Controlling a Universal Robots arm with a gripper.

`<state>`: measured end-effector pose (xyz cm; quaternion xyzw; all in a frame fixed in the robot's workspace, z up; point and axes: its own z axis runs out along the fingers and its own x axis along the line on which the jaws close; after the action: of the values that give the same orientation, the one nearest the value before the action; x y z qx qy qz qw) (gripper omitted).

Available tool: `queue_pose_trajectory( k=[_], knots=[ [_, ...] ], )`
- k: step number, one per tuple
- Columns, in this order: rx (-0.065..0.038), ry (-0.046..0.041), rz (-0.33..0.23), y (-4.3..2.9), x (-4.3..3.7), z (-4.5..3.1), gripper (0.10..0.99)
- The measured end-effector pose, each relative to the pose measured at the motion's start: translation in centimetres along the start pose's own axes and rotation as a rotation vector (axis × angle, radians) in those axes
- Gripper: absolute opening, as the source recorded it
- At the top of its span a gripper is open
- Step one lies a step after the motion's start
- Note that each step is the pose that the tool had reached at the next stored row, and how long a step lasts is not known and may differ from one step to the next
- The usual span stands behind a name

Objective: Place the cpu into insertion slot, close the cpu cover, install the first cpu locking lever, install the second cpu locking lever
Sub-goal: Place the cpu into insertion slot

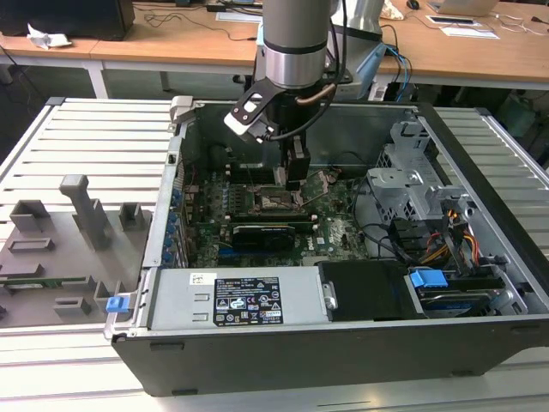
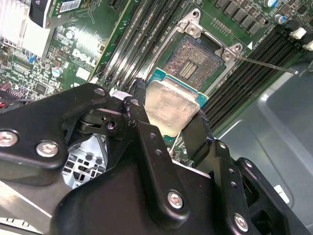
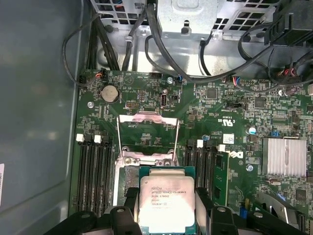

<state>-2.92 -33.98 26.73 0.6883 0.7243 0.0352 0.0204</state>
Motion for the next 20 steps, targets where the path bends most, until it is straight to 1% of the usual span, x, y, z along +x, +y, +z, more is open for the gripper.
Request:
queue_pose_trajectory(
  k=[3,7,13,18,20],
  knots=[
    [0.001,0.0002,0.0,-0.01,0.0,0.17,0.541],
    [0.006,0.0003,0.0,-0.05,-0.01,0.57,0.541],
    [0.007,0.0004,0.002,-0.08,0.15,1.12,0.541],
    [0.014,0.0005,0.003,-0.12,0.15,1.55,0.541],
    [0.015,0.0005,0.003,-0.12,0.14,1.58,0.541]
  ],
)
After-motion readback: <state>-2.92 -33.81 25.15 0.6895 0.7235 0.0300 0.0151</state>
